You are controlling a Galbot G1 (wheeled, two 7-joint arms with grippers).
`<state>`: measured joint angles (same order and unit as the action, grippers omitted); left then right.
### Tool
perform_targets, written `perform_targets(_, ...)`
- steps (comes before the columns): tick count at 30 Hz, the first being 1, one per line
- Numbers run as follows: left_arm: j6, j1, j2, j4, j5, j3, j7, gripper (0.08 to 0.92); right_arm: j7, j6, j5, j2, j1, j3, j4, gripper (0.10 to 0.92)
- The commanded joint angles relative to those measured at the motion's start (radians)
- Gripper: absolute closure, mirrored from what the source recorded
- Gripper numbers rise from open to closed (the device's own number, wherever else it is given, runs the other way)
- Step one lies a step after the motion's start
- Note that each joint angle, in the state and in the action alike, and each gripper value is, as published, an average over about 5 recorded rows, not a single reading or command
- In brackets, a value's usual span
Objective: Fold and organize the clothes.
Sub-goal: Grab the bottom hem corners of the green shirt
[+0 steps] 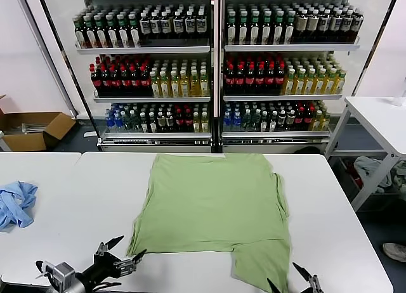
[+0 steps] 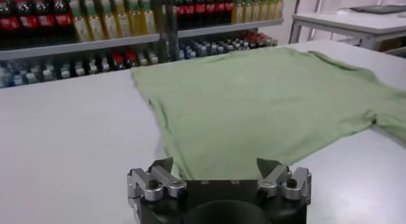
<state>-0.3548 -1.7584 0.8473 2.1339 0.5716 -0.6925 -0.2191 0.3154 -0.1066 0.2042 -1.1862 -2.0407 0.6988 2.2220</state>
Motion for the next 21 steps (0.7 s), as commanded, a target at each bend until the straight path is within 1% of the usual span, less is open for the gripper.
perform_targets(1, -0.031, 0.057, -0.029, -0.044, 0.057, 0.022, 0.018, 0.177, -0.009, -0.035, -0.032, -0.001, -0.007, -0.043, 0.001, 0.203)
perform_targets(17, -0.032, 0.104, -0.019, -0.101, 0.042, 0.071, 0.015, 0.177, -0.012, -0.054, -0.030, -0.003, 0.002, -0.050, -0.038, 0.203)
perform_targets(19, -0.031, 0.107, -0.016, -0.106, 0.037, 0.075, 0.015, 0.177, -0.014, -0.061, -0.032, -0.002, 0.006, -0.056, -0.045, 0.210)
perform_targets(21, -0.030, 0.108, -0.014, -0.108, 0.036, 0.077, 0.014, 0.177, -0.016, -0.066, -0.033, -0.002, 0.011, -0.062, -0.052, 0.239)
